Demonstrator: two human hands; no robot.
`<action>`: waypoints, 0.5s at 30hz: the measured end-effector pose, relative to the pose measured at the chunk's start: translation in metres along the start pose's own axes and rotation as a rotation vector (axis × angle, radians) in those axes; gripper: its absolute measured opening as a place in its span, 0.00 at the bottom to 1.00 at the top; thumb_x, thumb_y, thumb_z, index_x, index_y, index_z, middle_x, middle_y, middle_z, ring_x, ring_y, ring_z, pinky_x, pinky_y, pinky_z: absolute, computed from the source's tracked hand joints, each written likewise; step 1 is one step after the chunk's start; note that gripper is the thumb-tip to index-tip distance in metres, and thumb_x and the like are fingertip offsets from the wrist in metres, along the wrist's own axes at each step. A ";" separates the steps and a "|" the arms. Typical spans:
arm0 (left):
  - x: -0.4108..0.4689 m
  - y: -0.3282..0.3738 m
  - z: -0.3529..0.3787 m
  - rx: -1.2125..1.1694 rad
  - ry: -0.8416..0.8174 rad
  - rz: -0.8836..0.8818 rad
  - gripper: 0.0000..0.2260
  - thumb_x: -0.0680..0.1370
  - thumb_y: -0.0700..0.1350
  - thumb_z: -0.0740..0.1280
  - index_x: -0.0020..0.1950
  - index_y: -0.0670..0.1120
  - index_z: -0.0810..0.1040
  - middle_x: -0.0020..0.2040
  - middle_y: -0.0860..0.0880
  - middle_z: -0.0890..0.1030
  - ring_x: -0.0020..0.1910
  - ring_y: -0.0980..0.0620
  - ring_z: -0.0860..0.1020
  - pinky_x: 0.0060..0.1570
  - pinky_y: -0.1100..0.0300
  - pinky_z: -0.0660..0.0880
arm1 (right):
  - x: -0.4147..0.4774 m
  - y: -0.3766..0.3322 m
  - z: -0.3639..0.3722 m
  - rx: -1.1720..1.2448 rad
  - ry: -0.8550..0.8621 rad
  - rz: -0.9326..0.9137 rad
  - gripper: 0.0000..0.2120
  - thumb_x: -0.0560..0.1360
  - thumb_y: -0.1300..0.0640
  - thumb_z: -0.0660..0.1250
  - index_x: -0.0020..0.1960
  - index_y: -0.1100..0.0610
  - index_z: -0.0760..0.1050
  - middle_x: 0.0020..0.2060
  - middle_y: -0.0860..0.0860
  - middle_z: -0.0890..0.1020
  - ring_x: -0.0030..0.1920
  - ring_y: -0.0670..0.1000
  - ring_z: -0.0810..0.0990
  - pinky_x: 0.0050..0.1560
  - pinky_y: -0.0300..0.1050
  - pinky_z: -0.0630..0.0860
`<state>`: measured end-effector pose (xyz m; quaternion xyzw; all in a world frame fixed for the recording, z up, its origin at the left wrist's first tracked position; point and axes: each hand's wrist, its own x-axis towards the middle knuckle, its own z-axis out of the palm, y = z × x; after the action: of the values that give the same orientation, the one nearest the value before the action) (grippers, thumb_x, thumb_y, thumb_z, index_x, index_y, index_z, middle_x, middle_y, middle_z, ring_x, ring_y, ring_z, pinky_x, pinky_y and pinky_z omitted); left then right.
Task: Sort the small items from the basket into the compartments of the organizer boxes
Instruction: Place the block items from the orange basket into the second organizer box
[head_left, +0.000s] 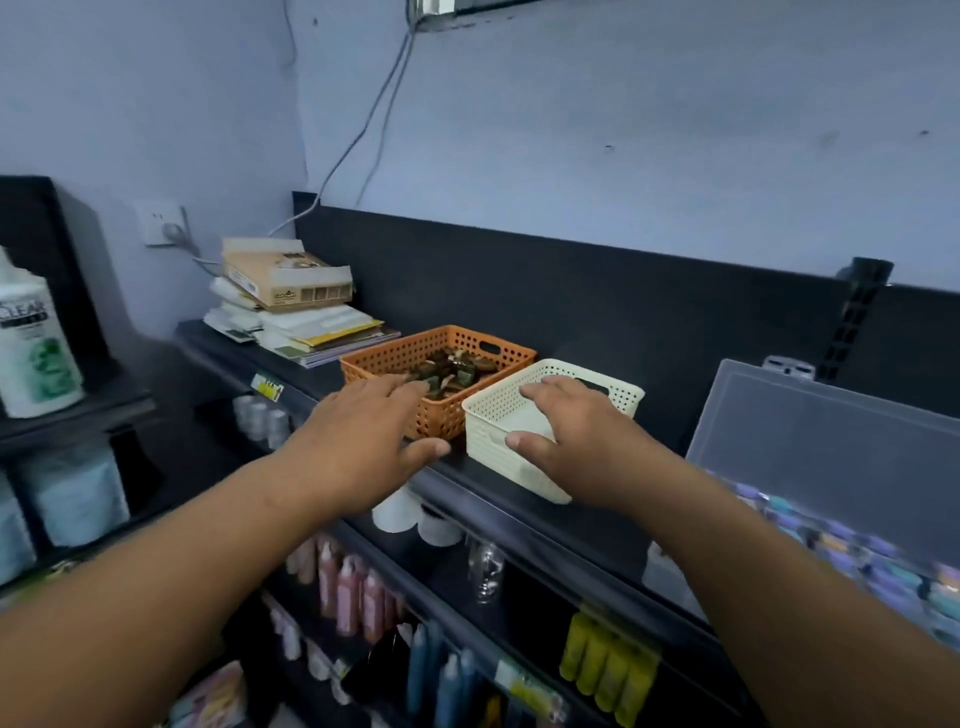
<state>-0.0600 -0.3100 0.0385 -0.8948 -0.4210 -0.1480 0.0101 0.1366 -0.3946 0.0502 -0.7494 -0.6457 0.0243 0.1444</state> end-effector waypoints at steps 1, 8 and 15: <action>0.008 -0.008 0.001 -0.004 0.009 -0.009 0.32 0.76 0.64 0.59 0.76 0.51 0.57 0.75 0.51 0.61 0.73 0.50 0.61 0.71 0.50 0.61 | 0.013 -0.001 0.002 0.003 0.002 -0.015 0.31 0.79 0.41 0.59 0.77 0.50 0.56 0.77 0.48 0.56 0.76 0.51 0.55 0.74 0.50 0.57; 0.066 -0.050 0.004 -0.038 -0.027 -0.077 0.29 0.77 0.61 0.60 0.75 0.52 0.59 0.73 0.50 0.64 0.70 0.50 0.66 0.67 0.53 0.66 | 0.107 0.000 0.012 -0.020 -0.049 -0.063 0.30 0.78 0.43 0.61 0.77 0.51 0.59 0.75 0.50 0.62 0.73 0.52 0.63 0.71 0.49 0.64; 0.134 -0.090 0.016 -0.067 -0.061 -0.115 0.26 0.78 0.58 0.62 0.73 0.52 0.63 0.68 0.47 0.70 0.64 0.47 0.72 0.62 0.52 0.70 | 0.190 -0.006 0.030 -0.047 -0.113 -0.051 0.29 0.76 0.45 0.66 0.74 0.50 0.64 0.71 0.50 0.69 0.67 0.52 0.71 0.62 0.49 0.72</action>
<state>-0.0434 -0.1493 0.0499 -0.8731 -0.4667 -0.1349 -0.0411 0.1555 -0.2029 0.0513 -0.7332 -0.6722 0.0478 0.0908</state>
